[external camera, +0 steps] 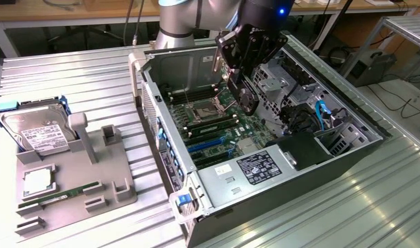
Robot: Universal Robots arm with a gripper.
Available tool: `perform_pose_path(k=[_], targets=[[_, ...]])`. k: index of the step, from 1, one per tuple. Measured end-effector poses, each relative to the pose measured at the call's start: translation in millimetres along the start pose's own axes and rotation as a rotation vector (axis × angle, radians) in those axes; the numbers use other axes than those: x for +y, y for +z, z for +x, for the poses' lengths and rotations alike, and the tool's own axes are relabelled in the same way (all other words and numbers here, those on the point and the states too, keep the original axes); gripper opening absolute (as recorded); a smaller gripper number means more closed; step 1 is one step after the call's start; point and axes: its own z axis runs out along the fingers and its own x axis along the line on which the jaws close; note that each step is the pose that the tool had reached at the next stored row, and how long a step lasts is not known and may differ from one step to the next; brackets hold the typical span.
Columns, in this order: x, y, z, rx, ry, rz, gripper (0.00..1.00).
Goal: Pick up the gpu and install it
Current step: 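Insert the gpu into the slot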
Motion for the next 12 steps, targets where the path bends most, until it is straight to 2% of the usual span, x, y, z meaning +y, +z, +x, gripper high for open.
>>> perform_pose_path(k=[10, 12], targets=[[0.0, 0.0, 0.0, 0.0, -0.003, 0.0, 0.26], [0.0, 0.1, 0.0, 0.0015, -0.066, -0.0007, 0.26]])
